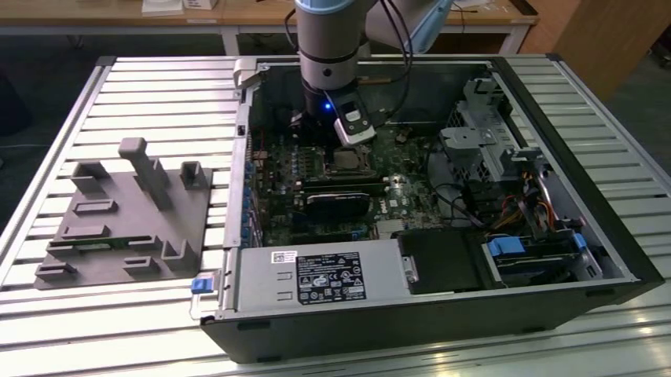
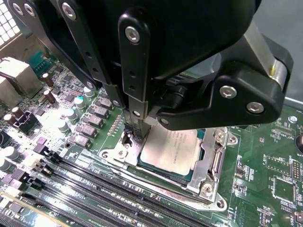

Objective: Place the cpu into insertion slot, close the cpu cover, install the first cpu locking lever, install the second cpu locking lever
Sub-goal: 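Close the cpu cover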

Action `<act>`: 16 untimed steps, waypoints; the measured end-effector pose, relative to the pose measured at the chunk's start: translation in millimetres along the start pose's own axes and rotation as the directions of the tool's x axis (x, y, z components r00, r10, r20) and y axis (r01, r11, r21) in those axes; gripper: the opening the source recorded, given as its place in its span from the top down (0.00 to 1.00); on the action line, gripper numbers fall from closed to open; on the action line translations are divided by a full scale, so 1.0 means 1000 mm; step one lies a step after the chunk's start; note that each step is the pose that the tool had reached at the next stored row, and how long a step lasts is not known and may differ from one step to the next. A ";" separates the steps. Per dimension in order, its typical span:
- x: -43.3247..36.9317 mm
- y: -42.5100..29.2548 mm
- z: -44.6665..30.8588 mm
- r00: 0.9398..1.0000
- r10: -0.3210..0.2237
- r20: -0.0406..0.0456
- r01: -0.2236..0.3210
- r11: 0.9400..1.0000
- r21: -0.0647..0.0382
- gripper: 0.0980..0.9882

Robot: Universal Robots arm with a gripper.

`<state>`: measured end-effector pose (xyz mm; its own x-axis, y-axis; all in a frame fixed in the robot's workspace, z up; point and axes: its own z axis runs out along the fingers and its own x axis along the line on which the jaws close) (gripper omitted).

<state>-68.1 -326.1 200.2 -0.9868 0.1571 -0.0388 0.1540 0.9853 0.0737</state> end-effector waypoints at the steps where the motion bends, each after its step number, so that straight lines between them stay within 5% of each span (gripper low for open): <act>1: 0.0000 -0.0001 0.0001 1.000 0.000 0.000 0.000 1.000 0.000 0.99; 16: -0.0045 0.0005 0.0009 1.000 0.000 -0.002 0.000 1.000 -0.006 0.99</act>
<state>-63.5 -326.3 199.5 -0.9868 0.1573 -0.0371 0.1541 0.9849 0.0792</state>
